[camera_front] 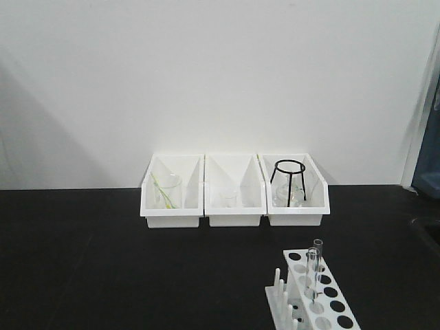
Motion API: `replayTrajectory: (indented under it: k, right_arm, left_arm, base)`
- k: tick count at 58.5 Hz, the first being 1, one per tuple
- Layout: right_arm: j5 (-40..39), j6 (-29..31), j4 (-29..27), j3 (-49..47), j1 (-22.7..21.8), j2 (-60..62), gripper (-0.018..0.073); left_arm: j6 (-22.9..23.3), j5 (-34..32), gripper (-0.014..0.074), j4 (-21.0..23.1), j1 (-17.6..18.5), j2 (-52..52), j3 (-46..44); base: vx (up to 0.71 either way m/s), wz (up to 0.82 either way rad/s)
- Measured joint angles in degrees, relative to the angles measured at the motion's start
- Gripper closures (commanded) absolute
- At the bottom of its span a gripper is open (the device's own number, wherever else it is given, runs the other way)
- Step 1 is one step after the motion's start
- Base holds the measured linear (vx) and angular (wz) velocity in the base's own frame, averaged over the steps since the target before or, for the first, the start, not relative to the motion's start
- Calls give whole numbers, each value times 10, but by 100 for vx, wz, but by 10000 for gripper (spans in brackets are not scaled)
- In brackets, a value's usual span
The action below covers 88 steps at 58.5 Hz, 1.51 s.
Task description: Flip and reinsert test tube from rack
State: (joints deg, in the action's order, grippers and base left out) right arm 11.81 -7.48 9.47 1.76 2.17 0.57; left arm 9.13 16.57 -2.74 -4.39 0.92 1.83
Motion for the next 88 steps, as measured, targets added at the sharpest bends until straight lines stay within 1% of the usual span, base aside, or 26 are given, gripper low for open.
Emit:
replayTrajectory:
  k: [43, 53, 56, 61, 65, 69, 73, 79, 88]
  right_arm:
    - [-6, 0, 1, 0, 0, 0, 571]
    - [-45, 0, 4, 0, 0, 0, 571]
    - [-66, 0, 7, 0, 0, 0, 569]
    - [-122, -6, 9, 0, 0, 0, 568]
    - [-142, -13, 9, -3, 0, 0, 568]
    - [-124, -14, 10, -22, 0, -2, 568]
    - [-97, -15, 10, -61, 0, -16, 568]
    - [-63, -16, 10, -123, 0, -63, 566]
    - [-55, -16, 10, -179, 0, -143, 560]
  left_arm:
    - [0, 0, 603, 0, 0, 0, 0]
    - [0, 0, 603, 0, 0, 0, 0]
    - [0, 0, 603, 0, 0, 0, 0]
    - [0, 0, 603, 0, 0, 0, 0]
    - [0, 0, 603, 0, 0, 0, 0]
    - [0, 0, 603, 0, 0, 0, 0]
    - [0, 0, 603, 0, 0, 0, 0]
    - [0, 0, 603, 0, 0, 0, 0]
    - [0, 0, 603, 0, 0, 0, 0]
  base:
    - [7, 1]
    - [0, 0]
    - [0, 0]
    - [0, 0]
    - [0, 0]
    - [0, 0]
    - [0, 0]
    - [0, 0]
    - [0, 0]
